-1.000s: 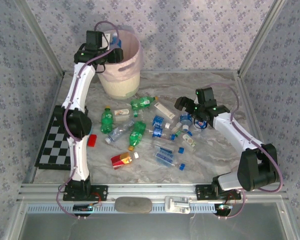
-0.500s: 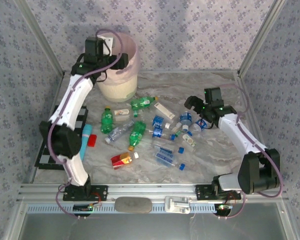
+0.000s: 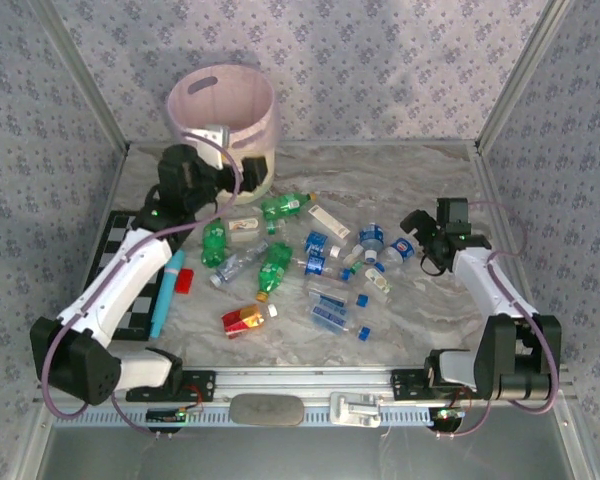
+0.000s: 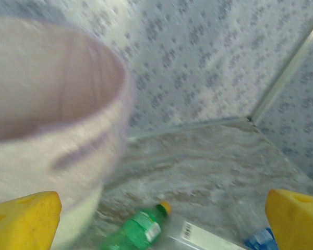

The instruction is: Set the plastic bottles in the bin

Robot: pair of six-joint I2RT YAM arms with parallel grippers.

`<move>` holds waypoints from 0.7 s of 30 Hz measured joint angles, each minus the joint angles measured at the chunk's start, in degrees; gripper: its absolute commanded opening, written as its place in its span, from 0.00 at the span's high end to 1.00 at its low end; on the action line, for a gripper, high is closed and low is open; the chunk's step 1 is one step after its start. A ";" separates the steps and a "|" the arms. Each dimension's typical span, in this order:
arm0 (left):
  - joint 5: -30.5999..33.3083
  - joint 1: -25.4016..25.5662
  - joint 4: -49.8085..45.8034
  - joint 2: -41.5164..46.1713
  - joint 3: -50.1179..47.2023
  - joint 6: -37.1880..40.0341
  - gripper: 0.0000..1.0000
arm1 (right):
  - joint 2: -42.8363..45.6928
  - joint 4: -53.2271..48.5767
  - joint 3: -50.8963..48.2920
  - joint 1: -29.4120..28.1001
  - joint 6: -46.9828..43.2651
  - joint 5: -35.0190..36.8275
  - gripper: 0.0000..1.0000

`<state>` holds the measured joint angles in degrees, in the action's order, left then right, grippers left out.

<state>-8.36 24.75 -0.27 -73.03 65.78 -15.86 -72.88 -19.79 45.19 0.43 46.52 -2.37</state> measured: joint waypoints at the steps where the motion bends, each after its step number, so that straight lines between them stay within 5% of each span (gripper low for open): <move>1: -0.24 1.31 0.52 0.13 -1.60 -0.66 0.00 | -0.66 0.55 -0.28 0.09 0.55 -0.26 0.00; 8: -1.09 9.62 3.96 -1.95 -8.35 -5.90 0.00 | -5.53 4.17 -0.48 0.09 2.97 -2.58 0.00; 21: -0.63 10.51 7.78 -8.46 -8.52 -11.43 0.00 | -16.55 8.15 0.81 0.00 3.63 -3.89 0.11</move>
<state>-8.99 35.27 7.51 -81.49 57.25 -27.29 -89.43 -11.64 46.00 0.43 50.15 -6.26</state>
